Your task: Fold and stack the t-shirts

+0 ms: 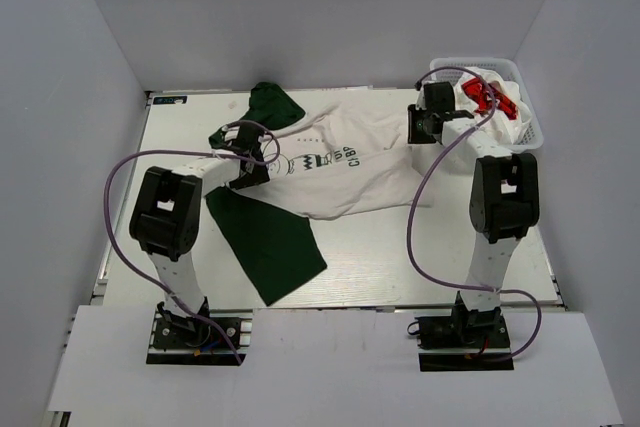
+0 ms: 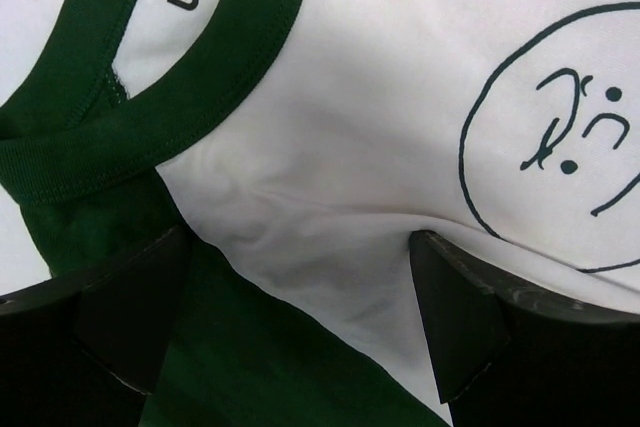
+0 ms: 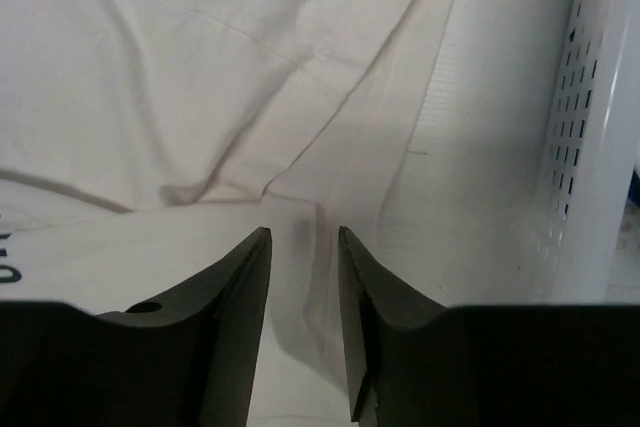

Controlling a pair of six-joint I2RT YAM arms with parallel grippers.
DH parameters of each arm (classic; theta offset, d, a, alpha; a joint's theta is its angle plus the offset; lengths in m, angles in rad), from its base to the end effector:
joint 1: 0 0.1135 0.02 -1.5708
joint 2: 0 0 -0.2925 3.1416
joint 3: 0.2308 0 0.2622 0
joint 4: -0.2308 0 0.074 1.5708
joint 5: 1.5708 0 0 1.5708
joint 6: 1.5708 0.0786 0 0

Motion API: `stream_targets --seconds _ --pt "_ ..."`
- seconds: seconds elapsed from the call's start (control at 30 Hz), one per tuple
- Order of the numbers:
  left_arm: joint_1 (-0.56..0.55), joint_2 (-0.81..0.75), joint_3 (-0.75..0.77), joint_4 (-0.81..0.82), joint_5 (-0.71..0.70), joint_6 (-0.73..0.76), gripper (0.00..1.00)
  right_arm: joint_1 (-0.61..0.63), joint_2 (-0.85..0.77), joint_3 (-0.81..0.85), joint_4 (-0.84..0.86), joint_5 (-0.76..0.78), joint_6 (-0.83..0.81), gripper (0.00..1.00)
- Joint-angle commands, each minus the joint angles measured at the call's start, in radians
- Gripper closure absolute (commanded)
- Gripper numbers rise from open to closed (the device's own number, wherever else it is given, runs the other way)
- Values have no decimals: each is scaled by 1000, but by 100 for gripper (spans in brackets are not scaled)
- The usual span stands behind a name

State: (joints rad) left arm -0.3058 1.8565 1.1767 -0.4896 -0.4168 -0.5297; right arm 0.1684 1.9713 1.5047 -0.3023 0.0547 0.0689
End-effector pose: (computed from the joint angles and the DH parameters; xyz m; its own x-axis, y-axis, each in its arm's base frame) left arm 0.3869 -0.0888 0.1461 -0.8204 -0.2255 -0.5255 -0.3361 0.9336 0.1242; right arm 0.4922 0.0793 0.2156 -0.6927 -0.0480 -0.7196 -0.0811 0.9966 0.0115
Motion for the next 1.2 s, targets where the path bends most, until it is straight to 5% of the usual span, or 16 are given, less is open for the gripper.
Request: stream_targets --seconds 0.0,0.27,0.63,0.67,0.8,0.83,1.17 --pt "16 17 55 3 -39 57 0 -4 -5 67 -34 -46 -49 59" --pt "56 81 87 74 38 112 0 -6 -123 -75 -9 -87 -99 36" --pt "135 141 239 129 148 126 0 -4 -95 -241 -5 -116 -75 34" --pt "135 174 268 112 148 126 0 -6 -91 -244 3 -112 -75 37" --pt "145 175 307 104 194 116 0 2 -101 -239 3 -140 -47 94" --pt "145 161 288 120 194 116 0 0 -121 -242 15 -151 -43 100" --pt "154 -31 155 60 148 96 0 0 -359 -369 43 -243 -17 100"
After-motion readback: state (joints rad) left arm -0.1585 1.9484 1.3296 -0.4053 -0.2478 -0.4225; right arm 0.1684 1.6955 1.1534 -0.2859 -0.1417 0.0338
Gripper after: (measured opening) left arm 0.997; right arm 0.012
